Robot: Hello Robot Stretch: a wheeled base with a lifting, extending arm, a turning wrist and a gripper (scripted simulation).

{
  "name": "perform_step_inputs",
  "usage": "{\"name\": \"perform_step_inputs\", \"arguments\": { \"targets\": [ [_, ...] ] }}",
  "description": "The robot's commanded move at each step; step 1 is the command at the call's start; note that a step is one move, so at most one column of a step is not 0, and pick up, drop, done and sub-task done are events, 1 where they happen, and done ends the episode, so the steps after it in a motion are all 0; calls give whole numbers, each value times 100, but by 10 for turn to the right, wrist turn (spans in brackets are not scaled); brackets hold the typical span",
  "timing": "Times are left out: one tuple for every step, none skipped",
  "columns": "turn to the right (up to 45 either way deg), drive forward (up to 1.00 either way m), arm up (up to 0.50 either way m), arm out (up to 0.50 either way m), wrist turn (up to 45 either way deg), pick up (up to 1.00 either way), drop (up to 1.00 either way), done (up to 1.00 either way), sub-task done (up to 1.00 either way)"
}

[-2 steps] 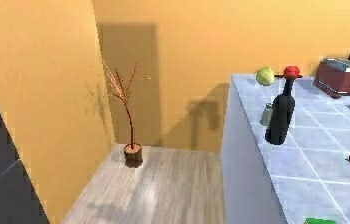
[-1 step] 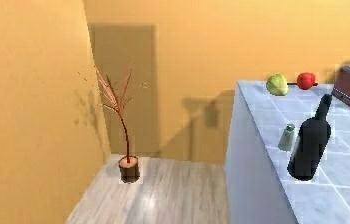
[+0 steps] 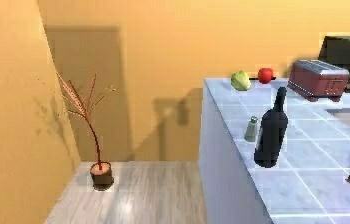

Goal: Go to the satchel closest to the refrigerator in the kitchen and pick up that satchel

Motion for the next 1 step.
{"name": "perform_step_inputs", "arguments": {
  "targets": [
    [0, 70, 0, 0, 0, 0, 0, 0, 0]
  ]
}}
